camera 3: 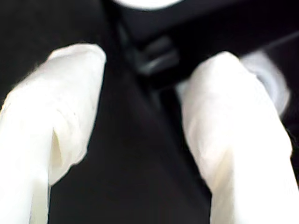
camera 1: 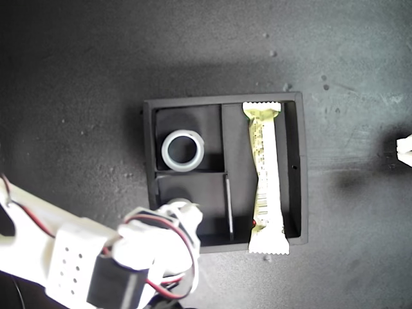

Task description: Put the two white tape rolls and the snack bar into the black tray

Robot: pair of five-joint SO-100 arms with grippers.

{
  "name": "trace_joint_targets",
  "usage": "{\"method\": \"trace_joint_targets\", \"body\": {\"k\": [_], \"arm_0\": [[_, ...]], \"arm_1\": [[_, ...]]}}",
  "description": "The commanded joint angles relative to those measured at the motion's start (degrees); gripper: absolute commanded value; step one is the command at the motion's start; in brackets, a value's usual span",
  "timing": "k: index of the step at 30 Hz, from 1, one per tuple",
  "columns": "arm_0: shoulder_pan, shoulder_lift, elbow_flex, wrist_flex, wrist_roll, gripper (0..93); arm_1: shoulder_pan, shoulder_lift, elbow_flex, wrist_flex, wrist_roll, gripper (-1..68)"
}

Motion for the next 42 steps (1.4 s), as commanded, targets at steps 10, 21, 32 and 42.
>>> {"method": "trace_joint_targets", "body": {"k": [10,21,32,42], "arm_0": [[-10.99,73.83,73.30,-11.69,-10.55,0.1],[-9.23,88.68,107.49,-29.09,-17.93,0.0],[-9.23,103.54,126.83,-36.83,-21.71,0.0],[-12.30,130.78,141.94,-28.92,-21.80,0.0]], "arm_1": [[1.67,0.09,0.62,7.21,9.32,2.4],[10.90,0.26,0.62,7.21,5.19,0.9],[9.14,0.26,0.62,7.21,5.19,1.0],[8.61,0.26,0.62,7.21,5.10,1.0]]}}
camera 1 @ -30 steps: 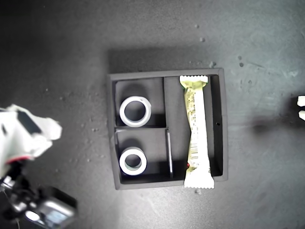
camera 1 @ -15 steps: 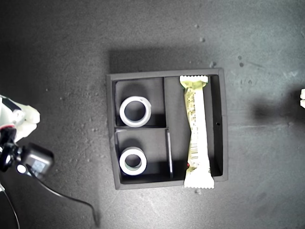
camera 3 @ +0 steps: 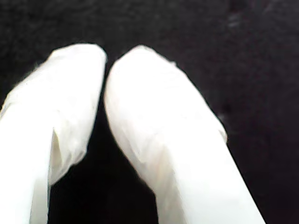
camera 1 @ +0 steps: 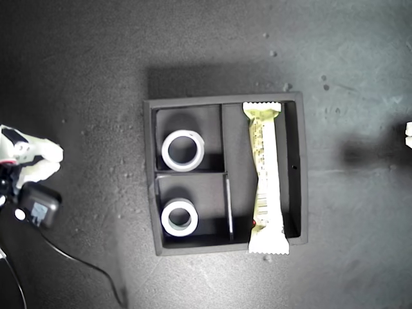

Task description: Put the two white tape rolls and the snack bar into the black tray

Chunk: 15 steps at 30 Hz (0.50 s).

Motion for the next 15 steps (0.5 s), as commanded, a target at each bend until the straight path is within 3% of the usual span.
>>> {"method": "trace_joint_targets", "body": {"k": [1,15], "arm_0": [[-0.09,3.96,3.08,1.67,-0.70,0.0],[-0.35,3.96,4.31,6.42,-6.68,0.2]], "arm_1": [[-0.26,0.26,0.62,0.09,-0.18,1.0],[-0.44,0.26,0.62,0.09,-0.18,1.1]]}}
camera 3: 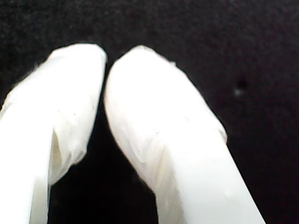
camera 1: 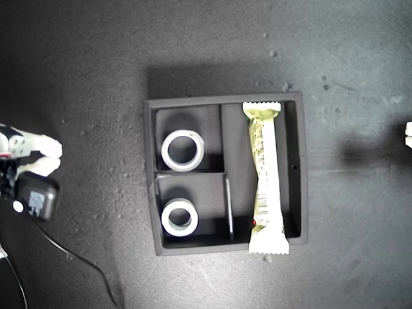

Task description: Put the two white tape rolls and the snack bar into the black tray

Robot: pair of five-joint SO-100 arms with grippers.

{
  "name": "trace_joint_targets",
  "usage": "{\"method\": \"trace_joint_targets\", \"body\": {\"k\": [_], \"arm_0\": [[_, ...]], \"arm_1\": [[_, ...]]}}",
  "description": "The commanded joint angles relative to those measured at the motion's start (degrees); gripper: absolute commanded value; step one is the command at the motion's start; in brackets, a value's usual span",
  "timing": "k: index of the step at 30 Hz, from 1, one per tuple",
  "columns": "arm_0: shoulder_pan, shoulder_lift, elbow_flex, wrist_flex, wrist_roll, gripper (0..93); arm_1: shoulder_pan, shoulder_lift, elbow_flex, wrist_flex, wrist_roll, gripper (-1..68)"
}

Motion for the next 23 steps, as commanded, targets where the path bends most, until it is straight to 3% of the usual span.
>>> {"method": "trace_joint_targets", "body": {"k": [1,9,23], "arm_0": [[-1.05,2.99,3.34,2.20,0.62,0.2],[-0.09,2.99,3.34,2.20,6.24,0.2],[-0.09,2.99,3.34,2.20,6.24,0.2]], "arm_1": [[-0.44,0.26,0.62,0.09,-0.18,1.1],[-0.44,0.26,0.62,0.09,-0.18,1.1],[-0.44,0.26,0.62,0.09,-0.18,1.1]]}}
